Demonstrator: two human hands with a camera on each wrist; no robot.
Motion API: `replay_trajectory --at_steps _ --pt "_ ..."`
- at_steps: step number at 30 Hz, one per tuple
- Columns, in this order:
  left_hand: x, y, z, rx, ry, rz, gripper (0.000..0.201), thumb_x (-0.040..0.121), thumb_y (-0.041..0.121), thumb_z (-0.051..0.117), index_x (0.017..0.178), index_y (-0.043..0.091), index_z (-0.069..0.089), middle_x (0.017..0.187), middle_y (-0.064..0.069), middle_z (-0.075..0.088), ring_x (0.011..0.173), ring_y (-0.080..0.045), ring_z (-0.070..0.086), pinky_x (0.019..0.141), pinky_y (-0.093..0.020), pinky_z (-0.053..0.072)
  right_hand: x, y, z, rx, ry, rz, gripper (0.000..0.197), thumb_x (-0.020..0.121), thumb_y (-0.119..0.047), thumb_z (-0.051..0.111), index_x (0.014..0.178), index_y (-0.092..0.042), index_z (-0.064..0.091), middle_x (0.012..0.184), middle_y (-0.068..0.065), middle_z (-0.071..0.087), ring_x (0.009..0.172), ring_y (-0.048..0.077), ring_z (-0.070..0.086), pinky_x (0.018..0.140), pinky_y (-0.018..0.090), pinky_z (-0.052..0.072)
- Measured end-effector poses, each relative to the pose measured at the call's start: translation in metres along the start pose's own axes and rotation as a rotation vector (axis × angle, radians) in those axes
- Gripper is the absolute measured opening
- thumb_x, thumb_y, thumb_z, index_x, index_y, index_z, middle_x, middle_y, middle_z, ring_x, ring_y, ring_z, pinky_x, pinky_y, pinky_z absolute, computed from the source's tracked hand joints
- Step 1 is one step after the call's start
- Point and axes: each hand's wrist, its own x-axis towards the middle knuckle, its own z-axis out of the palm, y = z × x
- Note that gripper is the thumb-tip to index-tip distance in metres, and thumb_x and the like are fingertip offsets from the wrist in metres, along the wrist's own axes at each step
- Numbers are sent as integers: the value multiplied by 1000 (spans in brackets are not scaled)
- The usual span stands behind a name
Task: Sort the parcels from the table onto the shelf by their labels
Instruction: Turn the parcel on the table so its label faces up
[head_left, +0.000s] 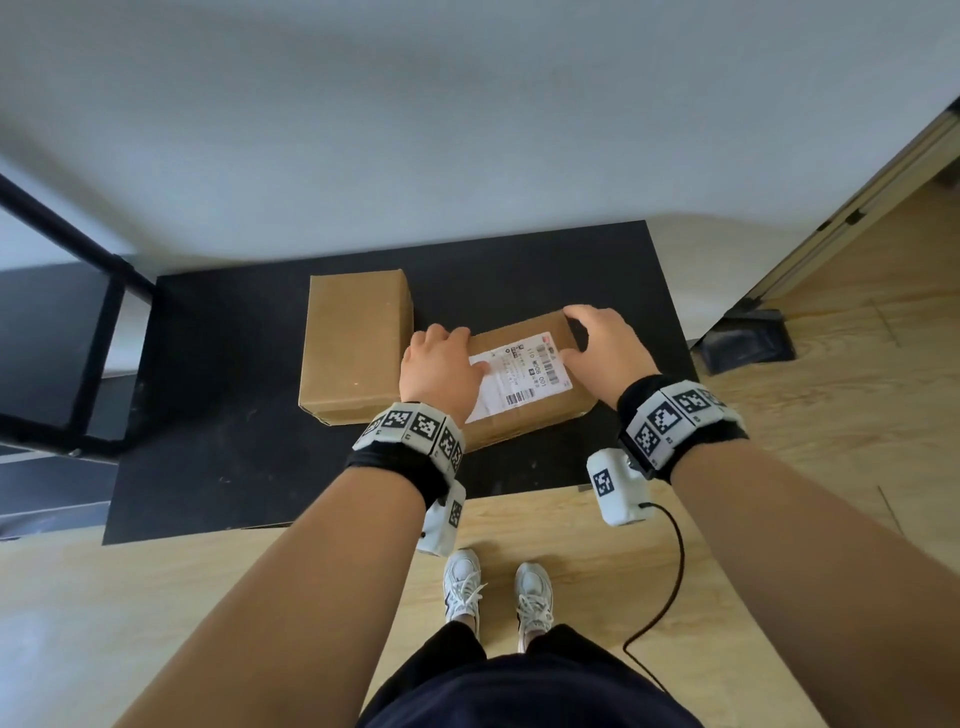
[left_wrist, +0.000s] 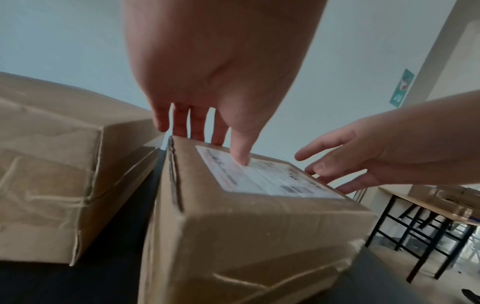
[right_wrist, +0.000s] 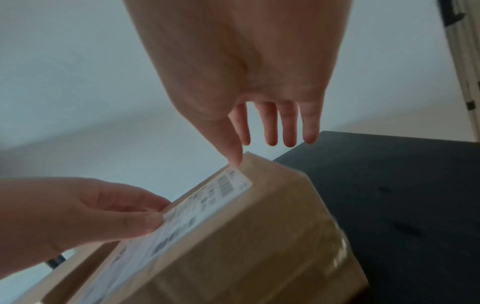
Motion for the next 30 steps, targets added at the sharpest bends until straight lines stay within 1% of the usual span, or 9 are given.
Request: replay_trajectory --at_steps 4,7,10,13,15,18,22,26,30 --pt "-3 -2 -1 -77 -41 -137 53 98 45 52 142 17 49 141 -11 48 135 -29 40 101 -43 46 -14 0 6 123 124 76 58 92 -17 59 147 -21 41 148 9 43 135 27 44 107 41 41" --pt "-8 -9 4 -152 -44 -231 53 98 48 51 140 16 52 137 -11 51 129 -29 48 97 -44 50 -25 -2 14 202 156 159 60 92 -20 60 148 -20 38 150 10 40 137 28 42 107 41 40" --pt "-15 -12 11 -235 -52 -269 57 98 50 50 140 13 49 135 -11 53 121 -30 56 95 -44 53 -32 -4 25 246 51 228 64 93 -30 60 151 -19 32 153 10 38 138 27 42 108 41 39" --pt "-21 -10 17 -291 -74 -269 59 98 49 49 142 10 46 137 -12 52 118 -31 59 89 -40 52 -35 -8 35 235 -80 248 63 96 -40 53 152 -18 32 151 8 44 135 24 46 106 39 40" --pt "-25 -9 21 -330 -103 -275 62 98 51 49 143 8 47 138 -13 51 116 -31 61 88 -39 53 -36 -9 41 247 -126 237 61 97 -43 50 150 -17 35 145 6 51 128 23 53 103 39 46" --pt "-28 -9 28 -420 -176 -303 65 97 55 48 141 7 48 136 -13 53 112 -29 62 84 -38 54 -37 -11 46 296 -171 255 58 98 -45 46 148 -17 36 132 3 61 109 20 63 90 39 55" --pt "-28 -14 30 -581 -230 -334 65 96 55 49 142 8 48 134 -11 59 115 -27 62 94 -41 55 -38 -14 46 331 -215 284 54 100 -46 40 144 -14 42 126 6 64 105 20 63 88 37 54" --pt "-30 -20 22 -697 -239 -341 61 97 49 54 140 7 52 129 -10 66 115 -27 64 98 -43 54 -40 -20 39 361 -232 264 51 101 -42 40 144 -16 42 130 4 61 103 16 59 84 32 50" --pt "-35 -19 1 -863 -148 -306 56 97 43 57 143 12 53 134 -6 65 120 -23 62 102 -41 52 -45 -31 17 459 -172 214 49 101 -42 39 144 -17 44 135 3 60 118 19 58 100 39 48"
